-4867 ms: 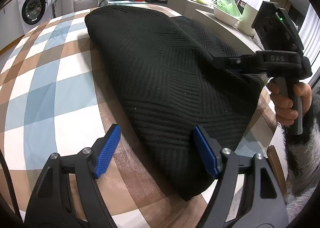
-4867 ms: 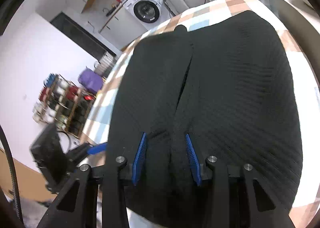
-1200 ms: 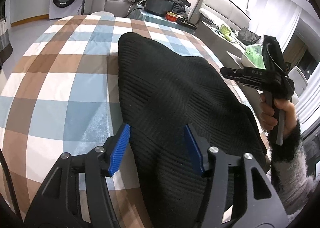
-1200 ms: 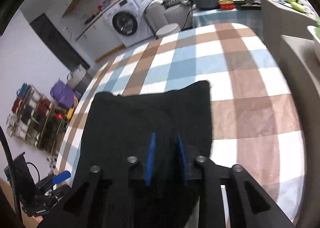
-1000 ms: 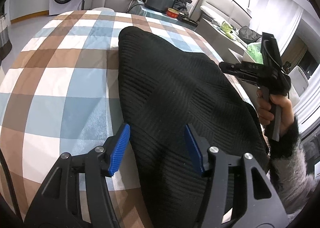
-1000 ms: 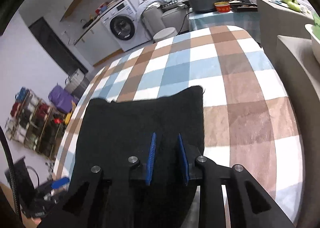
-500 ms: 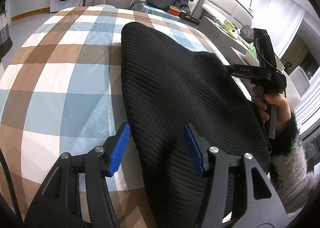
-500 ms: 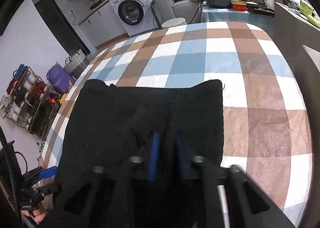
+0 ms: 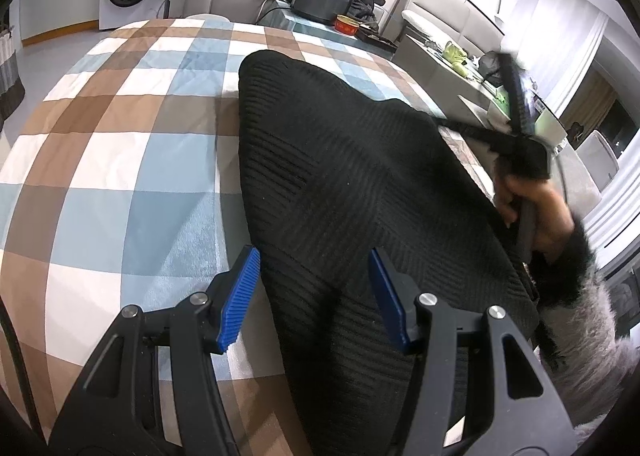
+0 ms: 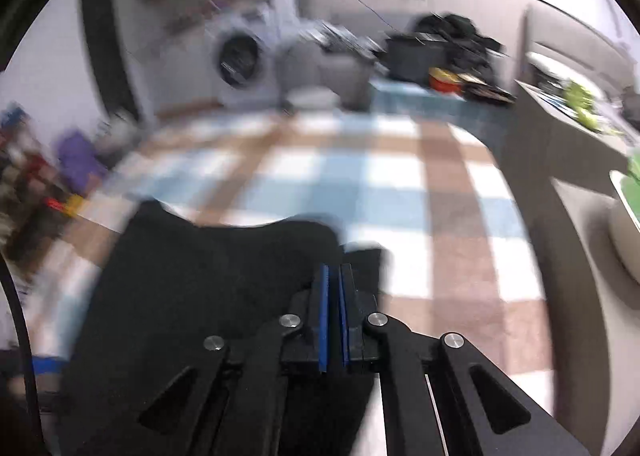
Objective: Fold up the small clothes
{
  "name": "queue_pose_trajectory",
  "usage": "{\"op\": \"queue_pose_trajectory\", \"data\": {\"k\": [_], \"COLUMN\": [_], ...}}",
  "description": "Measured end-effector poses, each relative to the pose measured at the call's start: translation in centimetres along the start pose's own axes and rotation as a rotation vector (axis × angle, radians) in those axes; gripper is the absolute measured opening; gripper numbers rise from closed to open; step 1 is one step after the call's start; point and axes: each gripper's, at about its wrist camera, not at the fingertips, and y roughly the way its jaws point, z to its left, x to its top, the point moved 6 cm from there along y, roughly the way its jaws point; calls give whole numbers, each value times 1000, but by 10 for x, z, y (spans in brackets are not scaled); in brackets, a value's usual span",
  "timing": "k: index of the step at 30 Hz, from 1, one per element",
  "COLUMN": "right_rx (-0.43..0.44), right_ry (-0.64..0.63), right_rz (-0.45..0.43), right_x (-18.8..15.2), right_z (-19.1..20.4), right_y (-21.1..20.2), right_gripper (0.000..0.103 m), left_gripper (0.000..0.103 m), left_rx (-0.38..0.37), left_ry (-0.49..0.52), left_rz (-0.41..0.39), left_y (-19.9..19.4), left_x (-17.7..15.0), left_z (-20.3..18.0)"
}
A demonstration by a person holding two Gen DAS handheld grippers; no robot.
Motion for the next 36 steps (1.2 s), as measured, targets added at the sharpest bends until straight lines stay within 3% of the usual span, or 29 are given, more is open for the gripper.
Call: {"op": "queue_pose_trajectory", "data": {"k": [2, 6, 12, 16, 17, 19, 22, 24, 27, 29, 33, 36], "right_rx": [51, 189, 425, 427, 411, 374, 392, 391, 314, 248, 214, 223], "right_ry": [73, 186, 169, 131, 128, 122, 112, 85, 29, 13, 34, 86], "right_rz": [62, 1, 15, 74, 96, 121, 64, -21, -70, -35, 102, 84], "right_x": [-6, -6, -9, -17, -19, -22, -14, -2, 8, 5, -12, -10], "right_z": [-12, -28, 2, 28, 32, 37, 40, 41, 42, 42, 33, 22], "right_y": [6, -28, -56, -36, -26, -17, -29, -51, -62, -44, -2, -13], "right_gripper": [10, 18, 37, 40, 37, 15, 10, 10, 10, 10, 14, 28], "left_gripper": [53, 53, 53, 53, 53, 54, 53, 53, 53, 53, 53, 54], "left_rx": [1, 3, -3, 0, -1, 1, 2, 2, 1, 4, 9, 13], "left_ry": [-2, -13, -2, 14, 13, 10, 0, -7, -16, -21, -6, -9], "left_rz": [-4, -3, 10, 6, 4, 1, -1, -1, 6, 12, -1, -13], "left_y": [-2, -1, 2, 0, -1, -1, -3, -3, -1, 0, -5, -9], "left_x": [1, 2, -2, -2, -2, -1, -1, -1, -1, -3, -3, -1], "left_z": [1, 4, 0, -4, -4, -3, 1, 4, 7, 7, 5, 7]}}
